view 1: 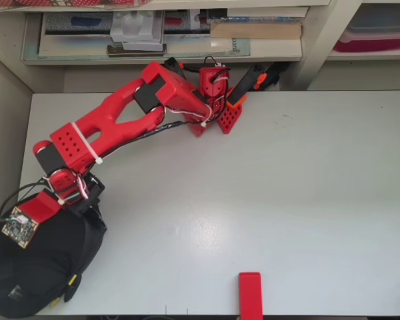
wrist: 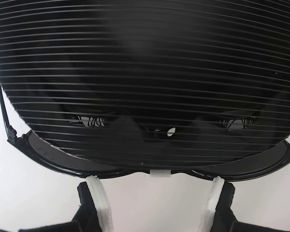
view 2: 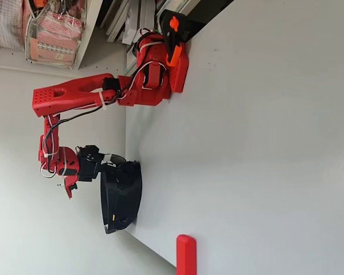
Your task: Place Meta Rayban sunglasses on black head mold for quality assessment
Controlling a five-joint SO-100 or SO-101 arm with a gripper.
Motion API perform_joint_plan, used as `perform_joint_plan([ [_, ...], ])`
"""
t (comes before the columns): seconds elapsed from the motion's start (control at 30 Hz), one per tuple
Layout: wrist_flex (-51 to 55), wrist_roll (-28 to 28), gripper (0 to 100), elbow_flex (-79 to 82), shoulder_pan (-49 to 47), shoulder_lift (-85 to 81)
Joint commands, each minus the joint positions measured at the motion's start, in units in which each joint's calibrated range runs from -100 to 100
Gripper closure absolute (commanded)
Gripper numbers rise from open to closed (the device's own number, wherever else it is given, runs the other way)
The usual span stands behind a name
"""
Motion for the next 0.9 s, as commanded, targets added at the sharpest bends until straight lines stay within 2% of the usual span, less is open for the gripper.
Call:
perform_joint_plan([
  [0.0,1.17,0.79,7,-8.3,-0.52,-0.88],
  [0.37,13.81,1.04,7,-8.93,1.95,-8.39],
  [0.57,12.77,-1.39,7,-4.11,1.07,-5.44],
  [0.87,5.5,-1.26,7,-4.48,-0.16,-0.8],
])
